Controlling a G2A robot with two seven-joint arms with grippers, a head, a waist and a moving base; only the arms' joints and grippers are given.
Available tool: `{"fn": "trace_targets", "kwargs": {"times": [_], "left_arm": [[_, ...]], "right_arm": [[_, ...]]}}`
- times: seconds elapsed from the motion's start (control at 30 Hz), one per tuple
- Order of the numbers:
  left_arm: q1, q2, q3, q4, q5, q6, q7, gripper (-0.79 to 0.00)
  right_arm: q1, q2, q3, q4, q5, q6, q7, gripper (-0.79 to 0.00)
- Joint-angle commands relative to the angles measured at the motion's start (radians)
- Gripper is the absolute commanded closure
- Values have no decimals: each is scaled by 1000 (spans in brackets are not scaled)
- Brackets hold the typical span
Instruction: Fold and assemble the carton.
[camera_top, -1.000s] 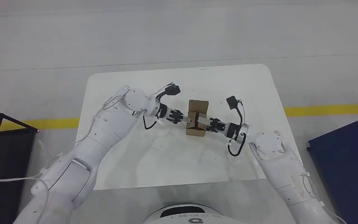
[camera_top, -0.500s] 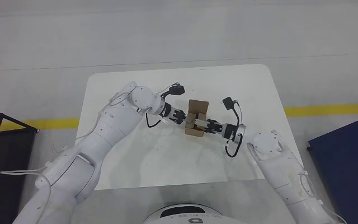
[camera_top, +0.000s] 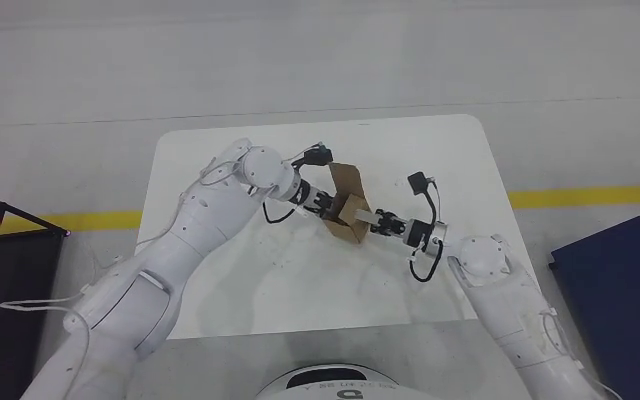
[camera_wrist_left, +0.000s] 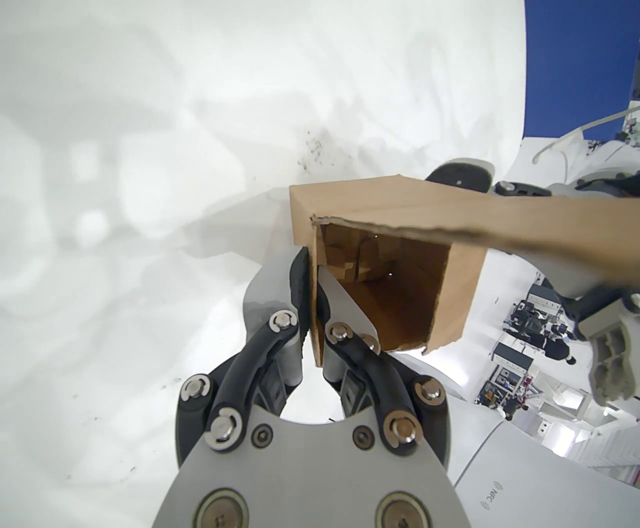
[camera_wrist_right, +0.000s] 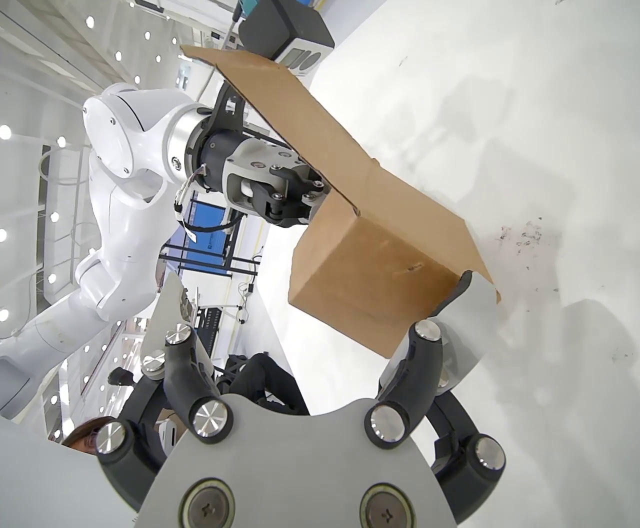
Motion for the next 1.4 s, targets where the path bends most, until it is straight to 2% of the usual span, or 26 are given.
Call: {"fn": "trace_targets", "kwargs": {"times": [0.0,0.17,0.2,0.23,0.33,0.73,0.87,0.97,1.2,1.37], "left_arm": [[13,11,-17,-35,20,29,7,0],[56,39,-72,-116,46,50,27,0],[66,44,-83,-129,46,40,33,-160],[76,49,-92,-140,42,30,32,-785],[93,59,-112,-155,23,9,-8,-785],[189,116,-264,-231,37,-28,68,-785],[198,124,-292,-208,17,-80,79,-785],[156,111,-264,-143,-4,-121,78,-785],[40,48,-140,0,-62,-179,82,-785],[15,24,-110,75,-104,-227,103,-785]], "right_arm": [[-5,1,6,0,10,-21,-4,-785],[-20,3,19,-1,46,-79,-22,-785],[-22,4,20,1,57,-90,-22,-785],[-23,4,23,4,68,-99,-20,-785],[-20,6,26,18,94,-107,-4,-785],[65,0,-19,129,166,-86,53,-785],[65,1,-21,126,176,-107,65,-785],[58,4,-18,118,183,-119,77,-785],[50,6,-21,98,119,-91,30,-785],[63,14,-45,79,75,-35,155,-785]]}}
